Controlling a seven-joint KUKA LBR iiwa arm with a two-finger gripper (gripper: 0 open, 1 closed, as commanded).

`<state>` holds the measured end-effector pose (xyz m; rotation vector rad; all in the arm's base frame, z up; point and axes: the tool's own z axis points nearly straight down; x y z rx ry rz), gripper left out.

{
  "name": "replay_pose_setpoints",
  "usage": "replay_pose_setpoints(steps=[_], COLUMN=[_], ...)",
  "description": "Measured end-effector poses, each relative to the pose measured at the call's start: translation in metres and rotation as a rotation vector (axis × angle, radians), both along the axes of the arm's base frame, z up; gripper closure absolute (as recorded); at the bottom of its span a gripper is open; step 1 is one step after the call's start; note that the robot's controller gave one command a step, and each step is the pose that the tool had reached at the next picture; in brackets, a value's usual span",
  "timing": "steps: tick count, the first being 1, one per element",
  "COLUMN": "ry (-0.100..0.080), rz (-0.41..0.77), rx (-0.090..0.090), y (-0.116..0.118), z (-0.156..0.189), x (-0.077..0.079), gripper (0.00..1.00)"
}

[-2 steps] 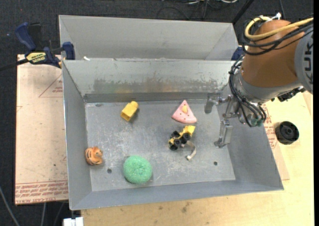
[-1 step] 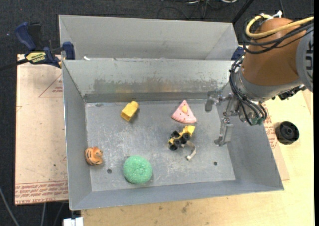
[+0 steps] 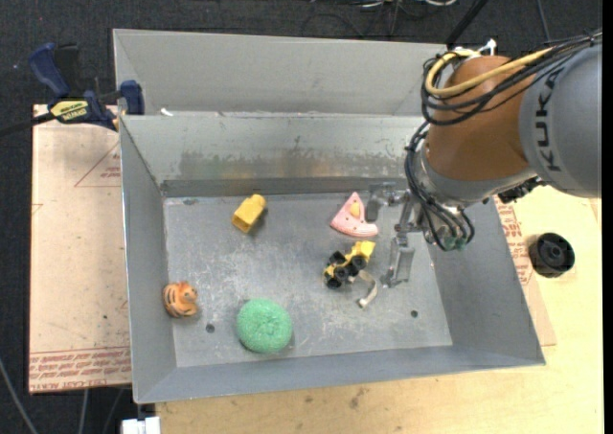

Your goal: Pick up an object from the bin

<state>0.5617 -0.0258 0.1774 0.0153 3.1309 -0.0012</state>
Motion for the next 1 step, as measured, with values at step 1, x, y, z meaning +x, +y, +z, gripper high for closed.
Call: replay_pose_setpoints(steps=[1], ry=[0.004], rz=[0.005], rx=[0.002], y=[0.0113], z=[-0.0157], x=[-0.0014], gripper=[0.0])
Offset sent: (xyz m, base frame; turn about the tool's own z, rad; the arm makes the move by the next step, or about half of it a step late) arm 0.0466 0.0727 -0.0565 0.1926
